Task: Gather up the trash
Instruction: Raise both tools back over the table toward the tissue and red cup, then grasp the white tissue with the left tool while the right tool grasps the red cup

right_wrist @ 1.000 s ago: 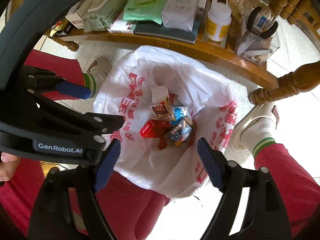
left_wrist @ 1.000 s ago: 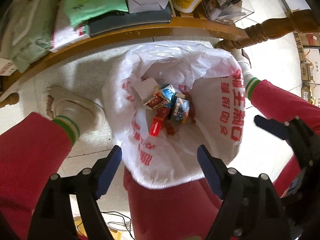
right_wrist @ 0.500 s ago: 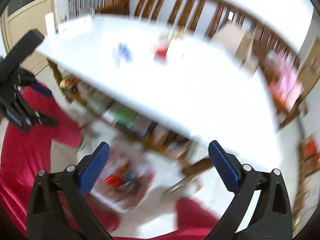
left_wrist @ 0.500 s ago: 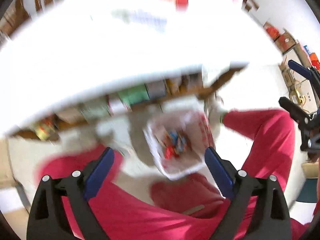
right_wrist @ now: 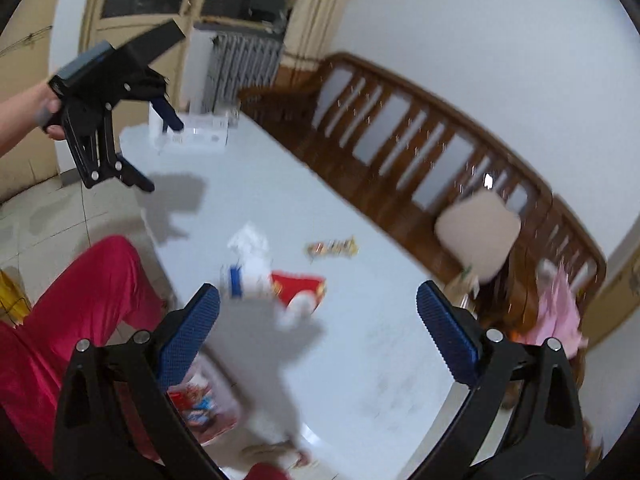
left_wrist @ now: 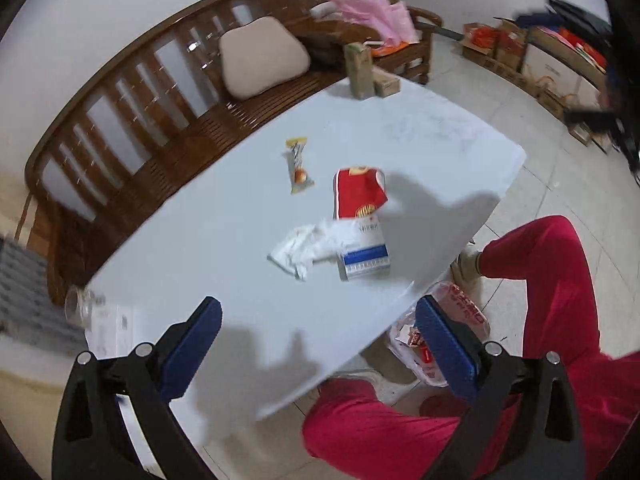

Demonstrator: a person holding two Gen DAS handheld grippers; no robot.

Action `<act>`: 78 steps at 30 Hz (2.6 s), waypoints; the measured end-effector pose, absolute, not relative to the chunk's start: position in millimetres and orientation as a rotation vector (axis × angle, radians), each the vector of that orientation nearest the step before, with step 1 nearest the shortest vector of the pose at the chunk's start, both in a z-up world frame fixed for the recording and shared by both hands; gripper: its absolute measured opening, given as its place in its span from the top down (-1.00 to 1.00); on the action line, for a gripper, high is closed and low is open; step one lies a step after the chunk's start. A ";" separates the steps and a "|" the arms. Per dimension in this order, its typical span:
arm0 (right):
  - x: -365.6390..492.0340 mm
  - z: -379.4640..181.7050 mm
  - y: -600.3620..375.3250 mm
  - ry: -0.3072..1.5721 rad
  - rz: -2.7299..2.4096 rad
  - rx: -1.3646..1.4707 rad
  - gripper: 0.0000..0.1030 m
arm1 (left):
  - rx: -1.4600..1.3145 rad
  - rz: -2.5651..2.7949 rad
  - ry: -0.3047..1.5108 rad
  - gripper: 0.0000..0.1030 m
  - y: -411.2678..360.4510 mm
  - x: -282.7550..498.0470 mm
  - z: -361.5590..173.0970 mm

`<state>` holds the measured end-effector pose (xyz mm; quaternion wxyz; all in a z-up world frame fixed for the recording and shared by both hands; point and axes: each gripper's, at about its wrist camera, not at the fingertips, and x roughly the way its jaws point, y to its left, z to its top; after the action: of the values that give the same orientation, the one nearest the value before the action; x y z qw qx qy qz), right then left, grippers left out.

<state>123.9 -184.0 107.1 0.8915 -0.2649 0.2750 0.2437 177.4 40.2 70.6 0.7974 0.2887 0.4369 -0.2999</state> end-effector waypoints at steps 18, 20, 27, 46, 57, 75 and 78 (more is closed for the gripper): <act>232.2 75.3 -159.9 0.714 0.824 -0.905 -0.87 | 0.919 -0.899 1.036 -0.84 -5.1 253.6 -7.9; 239.9 60.7 -157.7 0.737 0.842 -0.916 -0.87 | 0.924 -0.916 1.065 -0.84 -3.3 259.0 -19.0; 263.7 23.6 -149.3 0.829 0.909 -0.939 -0.87 | 0.941 -0.952 1.145 -0.84 -1.2 278.6 -57.8; 306.7 -47.1 -115.6 1.067 1.176 -1.069 -0.87 | 0.969 -1.035 1.242 -0.84 -9.7 312.0 -108.4; 329.2 -95.4 -99.0 1.139 1.297 -1.172 -0.87 | 0.965 -1.075 1.298 -0.84 -11.2 331.9 -131.9; 347.6 -138.4 -95.9 1.217 1.394 -1.195 -0.86 | 0.959 -1.133 1.305 -0.84 -23.0 356.9 -138.6; 354.6 -136.1 -95.5 1.225 1.393 -1.145 -0.82 | 0.948 -1.131 1.304 -0.82 -23.7 359.1 -139.3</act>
<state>354.6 -95.5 -136.1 0.4625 -0.4658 0.4980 0.5666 359.1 -23.7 -139.3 0.5530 0.4012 0.5516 -0.4784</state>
